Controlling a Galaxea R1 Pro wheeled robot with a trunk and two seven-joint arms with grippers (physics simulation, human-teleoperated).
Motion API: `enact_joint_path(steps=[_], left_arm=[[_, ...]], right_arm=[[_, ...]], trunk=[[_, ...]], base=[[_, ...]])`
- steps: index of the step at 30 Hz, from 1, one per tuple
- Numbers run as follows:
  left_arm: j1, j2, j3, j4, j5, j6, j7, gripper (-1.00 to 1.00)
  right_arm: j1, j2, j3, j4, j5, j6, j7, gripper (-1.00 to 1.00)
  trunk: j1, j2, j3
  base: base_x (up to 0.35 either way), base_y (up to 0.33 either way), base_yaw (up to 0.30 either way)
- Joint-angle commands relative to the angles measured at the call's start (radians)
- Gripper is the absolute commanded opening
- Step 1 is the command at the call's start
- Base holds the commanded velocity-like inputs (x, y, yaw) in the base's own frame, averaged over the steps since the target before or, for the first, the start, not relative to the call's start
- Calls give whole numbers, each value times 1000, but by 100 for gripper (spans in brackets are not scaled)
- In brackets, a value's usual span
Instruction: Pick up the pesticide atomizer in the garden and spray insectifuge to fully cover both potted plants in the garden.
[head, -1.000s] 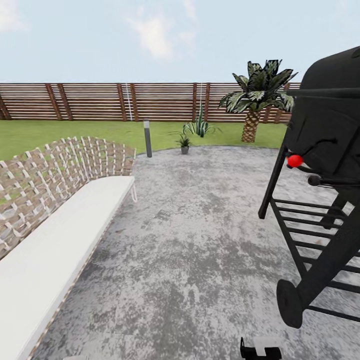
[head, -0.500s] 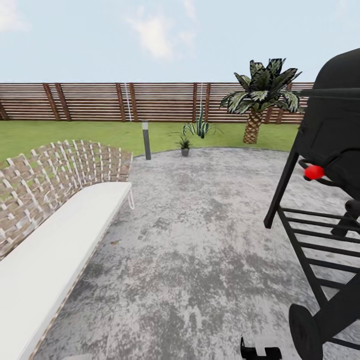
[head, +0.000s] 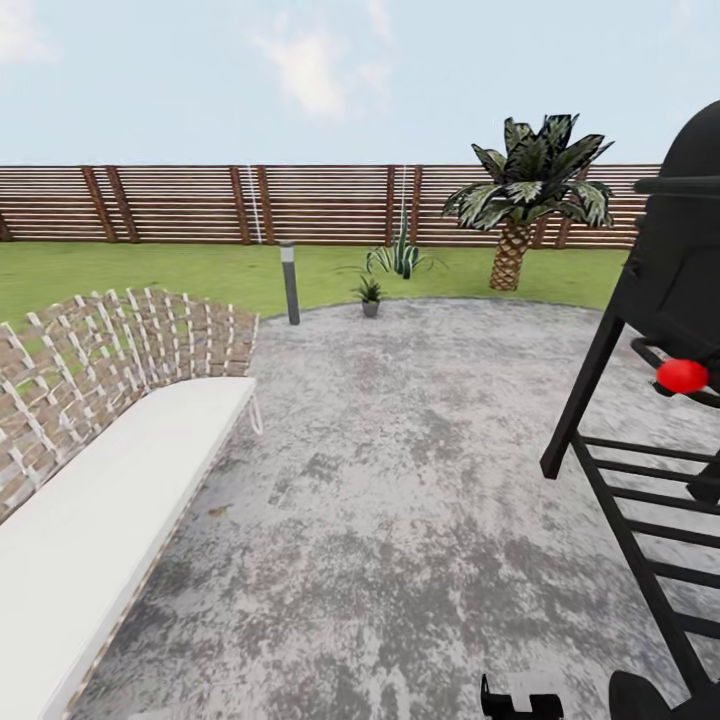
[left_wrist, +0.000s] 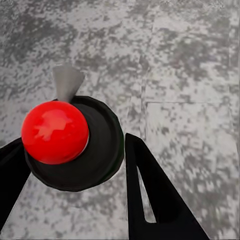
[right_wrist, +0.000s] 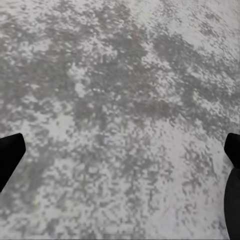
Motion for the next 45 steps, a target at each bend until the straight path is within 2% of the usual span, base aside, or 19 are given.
enact_joint_path(steps=[1,45], left_arm=[[-1,0,4,1,1,-3,-2,-100],[-1,0,4,1,1,-3,-2,-100]], right_arm=[[-1,0,-8,1,11,-2,-4,100],[-1,1,-8,1,11,-2,-4,100]], trunk=[[0,0,-1],[0,0,-1]], base=[[337,0,0],[337,0,0]])
